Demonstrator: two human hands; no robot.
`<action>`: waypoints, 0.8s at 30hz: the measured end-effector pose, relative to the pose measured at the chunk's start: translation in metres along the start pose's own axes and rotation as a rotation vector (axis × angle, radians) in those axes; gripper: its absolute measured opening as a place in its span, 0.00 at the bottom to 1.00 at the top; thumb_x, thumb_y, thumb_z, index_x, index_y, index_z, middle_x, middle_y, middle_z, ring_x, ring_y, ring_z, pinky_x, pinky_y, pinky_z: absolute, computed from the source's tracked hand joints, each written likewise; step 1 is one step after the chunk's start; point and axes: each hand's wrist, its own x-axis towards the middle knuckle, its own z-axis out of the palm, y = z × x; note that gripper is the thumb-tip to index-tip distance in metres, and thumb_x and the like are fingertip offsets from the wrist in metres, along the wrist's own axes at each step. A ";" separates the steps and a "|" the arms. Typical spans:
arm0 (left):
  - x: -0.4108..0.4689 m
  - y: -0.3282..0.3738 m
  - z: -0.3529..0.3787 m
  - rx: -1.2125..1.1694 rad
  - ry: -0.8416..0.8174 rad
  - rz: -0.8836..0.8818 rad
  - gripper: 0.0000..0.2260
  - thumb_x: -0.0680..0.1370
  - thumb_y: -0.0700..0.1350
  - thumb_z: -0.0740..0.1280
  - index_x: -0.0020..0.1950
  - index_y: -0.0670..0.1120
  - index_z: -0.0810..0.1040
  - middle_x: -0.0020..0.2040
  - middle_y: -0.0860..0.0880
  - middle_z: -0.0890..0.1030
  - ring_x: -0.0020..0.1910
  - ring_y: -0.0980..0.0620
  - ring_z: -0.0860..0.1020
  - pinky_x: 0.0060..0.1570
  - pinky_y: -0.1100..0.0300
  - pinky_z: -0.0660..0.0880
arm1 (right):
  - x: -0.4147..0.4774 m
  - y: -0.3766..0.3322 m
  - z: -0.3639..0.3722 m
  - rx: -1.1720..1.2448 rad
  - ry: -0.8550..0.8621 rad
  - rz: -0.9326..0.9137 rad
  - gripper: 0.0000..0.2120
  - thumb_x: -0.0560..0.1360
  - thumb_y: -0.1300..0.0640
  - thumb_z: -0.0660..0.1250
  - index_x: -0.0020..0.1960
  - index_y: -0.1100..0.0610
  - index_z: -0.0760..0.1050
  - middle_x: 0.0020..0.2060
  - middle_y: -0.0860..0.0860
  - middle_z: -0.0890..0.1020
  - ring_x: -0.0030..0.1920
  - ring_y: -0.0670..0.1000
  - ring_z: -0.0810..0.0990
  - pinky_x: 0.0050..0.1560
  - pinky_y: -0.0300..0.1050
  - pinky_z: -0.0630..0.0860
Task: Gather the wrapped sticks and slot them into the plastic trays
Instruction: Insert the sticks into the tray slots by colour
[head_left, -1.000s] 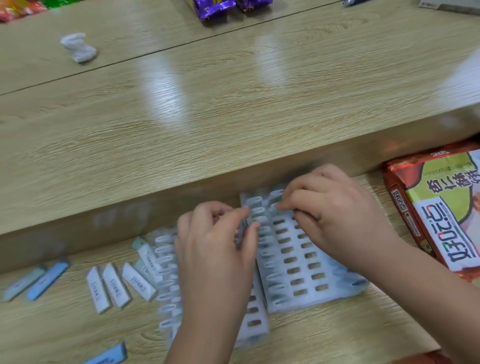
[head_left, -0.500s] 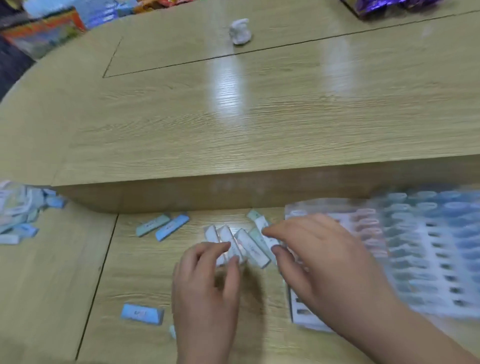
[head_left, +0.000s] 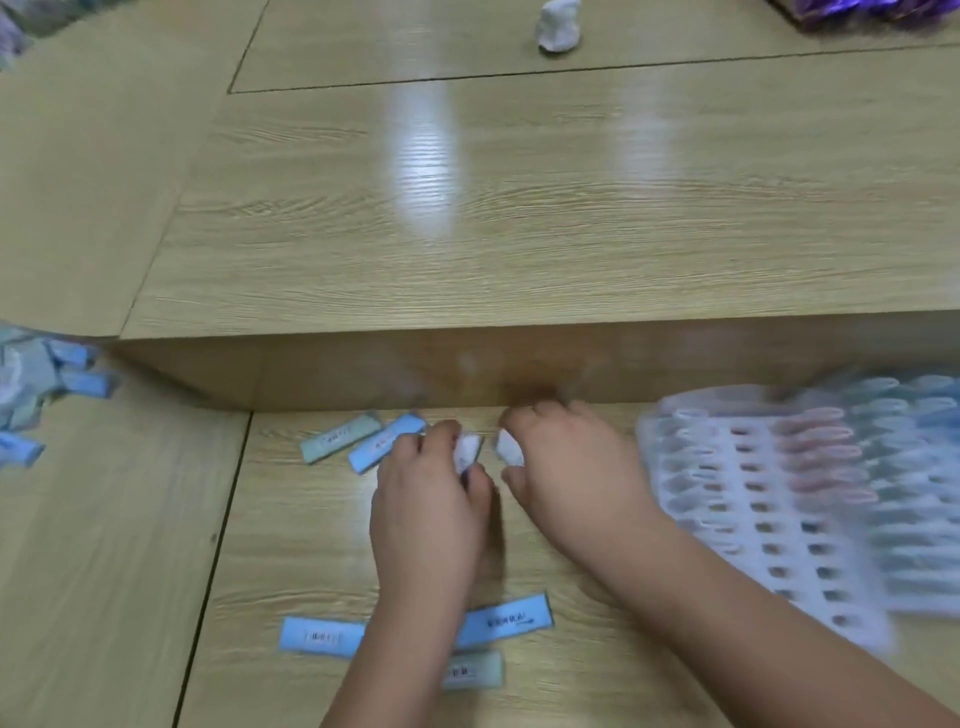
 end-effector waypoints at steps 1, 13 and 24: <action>0.002 -0.001 -0.002 -0.005 0.009 0.011 0.15 0.76 0.44 0.67 0.62 0.49 0.79 0.52 0.46 0.78 0.55 0.44 0.75 0.45 0.53 0.69 | 0.001 -0.002 0.000 0.031 0.006 0.016 0.07 0.76 0.48 0.65 0.53 0.47 0.72 0.50 0.46 0.78 0.54 0.52 0.74 0.42 0.44 0.62; -0.019 0.037 -0.030 -0.337 0.215 0.148 0.04 0.75 0.51 0.70 0.41 0.57 0.77 0.38 0.57 0.77 0.40 0.58 0.77 0.36 0.63 0.70 | -0.053 0.028 -0.062 0.636 0.321 0.032 0.04 0.73 0.46 0.67 0.43 0.45 0.75 0.35 0.40 0.79 0.37 0.43 0.79 0.36 0.44 0.77; -0.057 0.128 -0.011 -0.564 0.137 0.326 0.05 0.74 0.51 0.70 0.47 0.62 0.80 0.38 0.57 0.79 0.36 0.53 0.75 0.34 0.60 0.74 | -0.099 0.149 -0.103 0.492 0.471 0.123 0.05 0.72 0.50 0.70 0.47 0.43 0.77 0.39 0.39 0.81 0.37 0.36 0.78 0.36 0.32 0.72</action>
